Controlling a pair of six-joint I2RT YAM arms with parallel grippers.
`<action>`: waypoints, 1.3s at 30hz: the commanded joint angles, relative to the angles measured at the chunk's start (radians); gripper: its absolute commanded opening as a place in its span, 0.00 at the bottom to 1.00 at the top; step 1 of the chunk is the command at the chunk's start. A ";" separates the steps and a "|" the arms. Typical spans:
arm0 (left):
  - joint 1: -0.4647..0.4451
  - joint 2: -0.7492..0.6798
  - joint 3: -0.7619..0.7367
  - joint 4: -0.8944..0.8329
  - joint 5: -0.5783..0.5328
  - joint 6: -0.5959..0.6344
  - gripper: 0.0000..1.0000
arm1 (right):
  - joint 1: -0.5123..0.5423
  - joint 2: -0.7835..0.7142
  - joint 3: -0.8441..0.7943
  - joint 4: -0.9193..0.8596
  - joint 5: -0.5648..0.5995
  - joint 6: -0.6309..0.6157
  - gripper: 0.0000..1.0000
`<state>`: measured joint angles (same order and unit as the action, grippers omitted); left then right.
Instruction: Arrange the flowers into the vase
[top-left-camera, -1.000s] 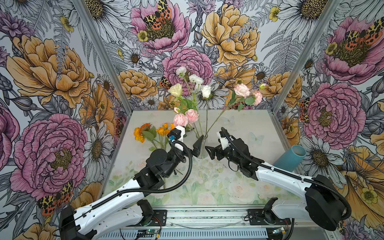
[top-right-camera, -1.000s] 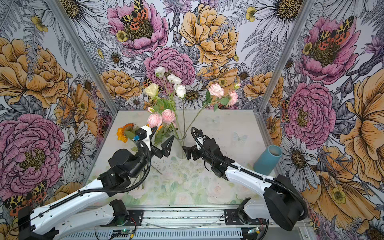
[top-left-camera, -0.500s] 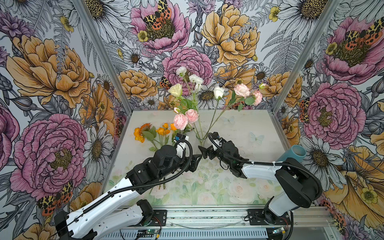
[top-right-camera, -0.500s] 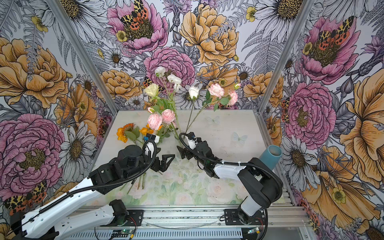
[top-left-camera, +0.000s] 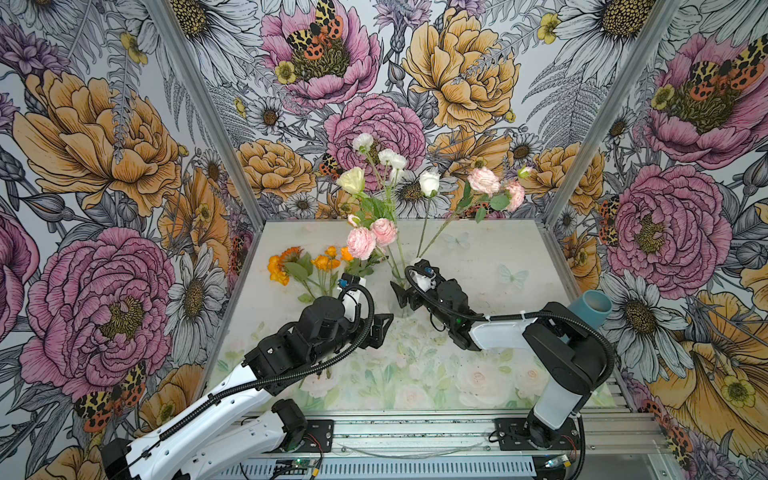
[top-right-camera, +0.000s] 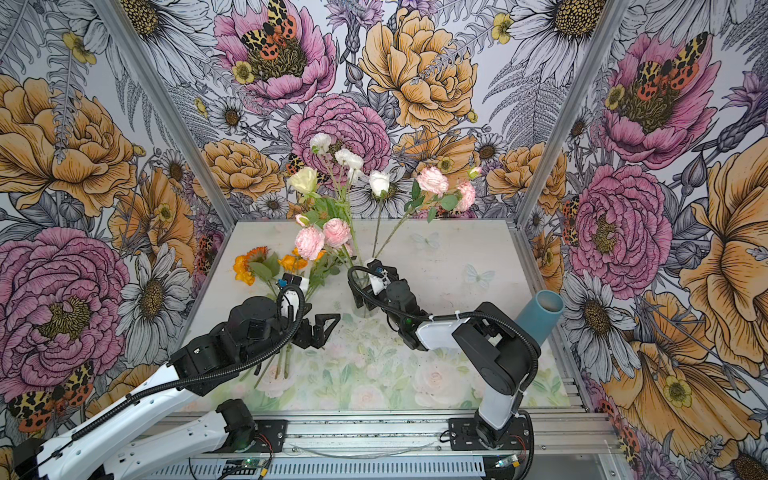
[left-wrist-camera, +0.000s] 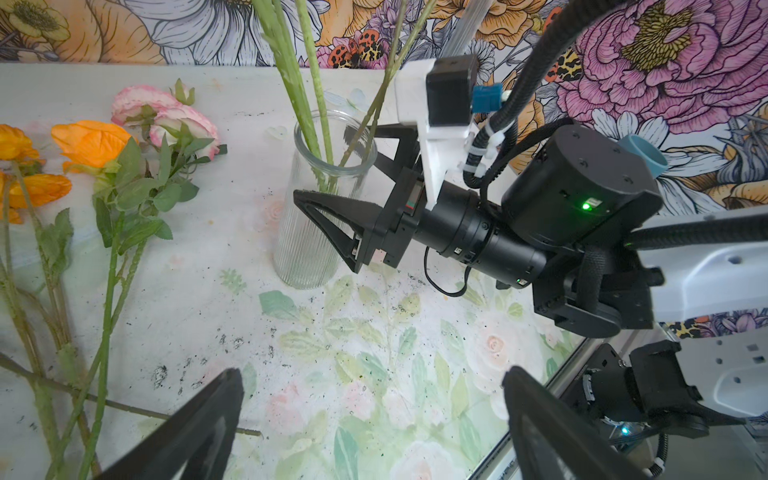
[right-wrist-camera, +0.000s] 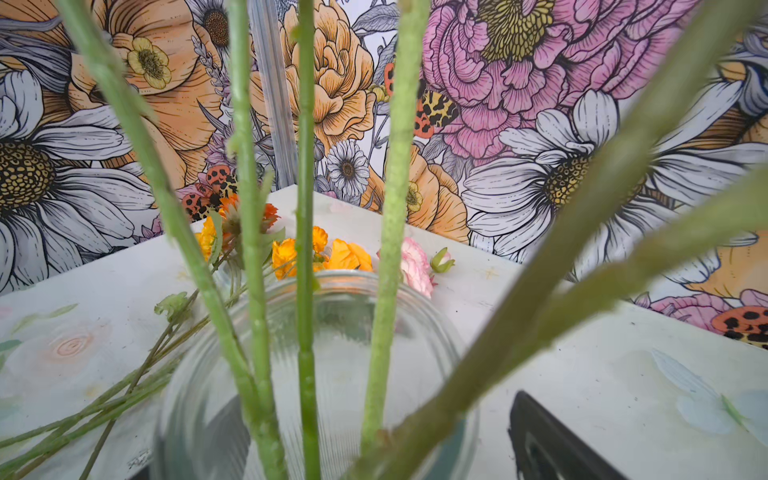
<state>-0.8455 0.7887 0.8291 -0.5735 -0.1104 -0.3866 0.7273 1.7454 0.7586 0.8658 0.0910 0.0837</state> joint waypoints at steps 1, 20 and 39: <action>0.010 0.003 -0.018 -0.006 0.023 0.003 0.99 | 0.005 0.021 0.045 0.066 0.040 -0.015 1.00; 0.036 -0.008 -0.037 -0.005 0.006 0.028 0.99 | 0.013 -0.012 0.053 0.022 0.044 -0.055 0.65; 0.043 0.007 -0.028 0.003 -0.005 0.037 0.99 | -0.019 -0.031 0.156 -0.027 0.100 -0.146 0.62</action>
<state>-0.8127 0.7948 0.8040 -0.5793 -0.1104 -0.3637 0.7315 1.7313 0.8532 0.7536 0.1520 -0.0116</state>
